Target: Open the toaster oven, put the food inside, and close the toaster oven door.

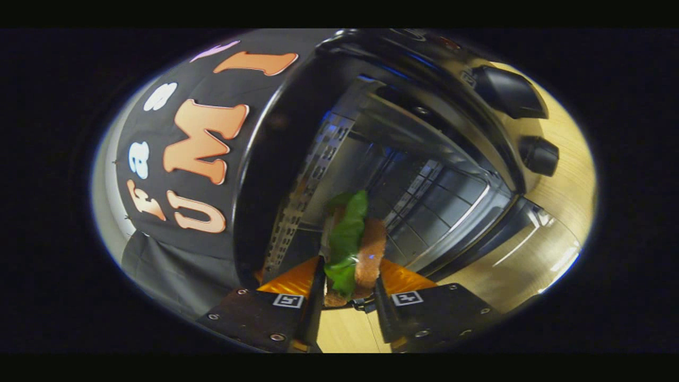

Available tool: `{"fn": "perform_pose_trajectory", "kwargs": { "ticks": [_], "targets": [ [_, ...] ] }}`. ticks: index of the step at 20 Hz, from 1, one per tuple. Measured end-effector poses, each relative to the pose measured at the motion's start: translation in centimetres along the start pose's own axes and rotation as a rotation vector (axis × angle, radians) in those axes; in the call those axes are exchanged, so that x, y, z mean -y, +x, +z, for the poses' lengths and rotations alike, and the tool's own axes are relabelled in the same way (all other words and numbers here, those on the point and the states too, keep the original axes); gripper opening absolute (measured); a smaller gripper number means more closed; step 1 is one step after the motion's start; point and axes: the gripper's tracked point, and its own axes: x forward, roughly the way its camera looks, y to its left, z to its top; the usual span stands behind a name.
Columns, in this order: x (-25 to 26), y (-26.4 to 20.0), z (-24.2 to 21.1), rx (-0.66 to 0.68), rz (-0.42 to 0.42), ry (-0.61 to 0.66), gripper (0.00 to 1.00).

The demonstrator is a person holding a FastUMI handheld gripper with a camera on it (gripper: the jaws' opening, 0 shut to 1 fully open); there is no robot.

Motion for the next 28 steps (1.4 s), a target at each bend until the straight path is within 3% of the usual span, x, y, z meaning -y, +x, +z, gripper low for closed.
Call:
{"fn": "perform_pose_trajectory", "kwargs": {
  "ticks": [1,4,7,13,20,28],
  "targets": [
    [0.3,-0.6,-0.4,-0.025,-0.017,-0.019,0.50],
    [1.7,-1.9,-1.3,-0.098,-0.078,-0.061,0.85],
    [2.5,-3.7,-1.9,-0.144,-0.102,-0.116,0.94],
    [2.2,-3.9,-0.7,-0.131,-0.136,-0.111,0.96],
    [4.3,-9.3,-3.9,-0.242,-0.204,-0.333,0.97],
    [8.2,-15.7,-10.9,-0.436,-0.289,-0.693,0.97]
  ]
}}
